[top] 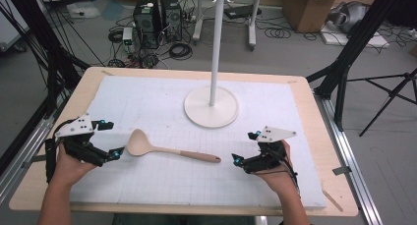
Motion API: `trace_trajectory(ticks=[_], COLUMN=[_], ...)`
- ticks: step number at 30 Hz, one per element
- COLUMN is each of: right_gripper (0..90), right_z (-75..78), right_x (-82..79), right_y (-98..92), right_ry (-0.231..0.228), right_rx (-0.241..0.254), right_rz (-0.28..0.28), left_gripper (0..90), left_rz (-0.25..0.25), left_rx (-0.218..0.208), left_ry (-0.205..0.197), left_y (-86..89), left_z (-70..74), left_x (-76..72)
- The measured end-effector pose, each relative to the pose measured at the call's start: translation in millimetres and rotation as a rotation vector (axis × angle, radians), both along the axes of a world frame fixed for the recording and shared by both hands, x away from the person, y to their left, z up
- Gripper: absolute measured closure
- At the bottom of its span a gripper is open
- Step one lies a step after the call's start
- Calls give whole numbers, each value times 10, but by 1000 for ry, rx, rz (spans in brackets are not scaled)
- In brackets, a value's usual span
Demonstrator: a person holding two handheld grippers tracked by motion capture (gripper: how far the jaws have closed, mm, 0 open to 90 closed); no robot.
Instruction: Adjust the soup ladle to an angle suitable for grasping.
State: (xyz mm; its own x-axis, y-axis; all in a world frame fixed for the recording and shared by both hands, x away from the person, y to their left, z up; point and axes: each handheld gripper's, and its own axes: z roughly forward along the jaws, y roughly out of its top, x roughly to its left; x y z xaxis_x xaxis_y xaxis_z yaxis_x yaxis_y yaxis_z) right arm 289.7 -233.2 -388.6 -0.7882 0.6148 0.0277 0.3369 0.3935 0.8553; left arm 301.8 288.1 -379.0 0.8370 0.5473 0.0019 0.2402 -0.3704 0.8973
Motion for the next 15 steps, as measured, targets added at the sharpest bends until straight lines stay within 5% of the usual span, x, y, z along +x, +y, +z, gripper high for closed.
trace_trajectory(ticks=[15], right_gripper=[2], right_z=[-104], right_x=[-195], right_y=[-311], right_ry=[3], right_rx=[17], right_rz=[-80], left_gripper=[17], left_rz=[-25], left_rx=[-7], left_ry=[-8], left_y=[-50], left_z=[26], left_x=[37])
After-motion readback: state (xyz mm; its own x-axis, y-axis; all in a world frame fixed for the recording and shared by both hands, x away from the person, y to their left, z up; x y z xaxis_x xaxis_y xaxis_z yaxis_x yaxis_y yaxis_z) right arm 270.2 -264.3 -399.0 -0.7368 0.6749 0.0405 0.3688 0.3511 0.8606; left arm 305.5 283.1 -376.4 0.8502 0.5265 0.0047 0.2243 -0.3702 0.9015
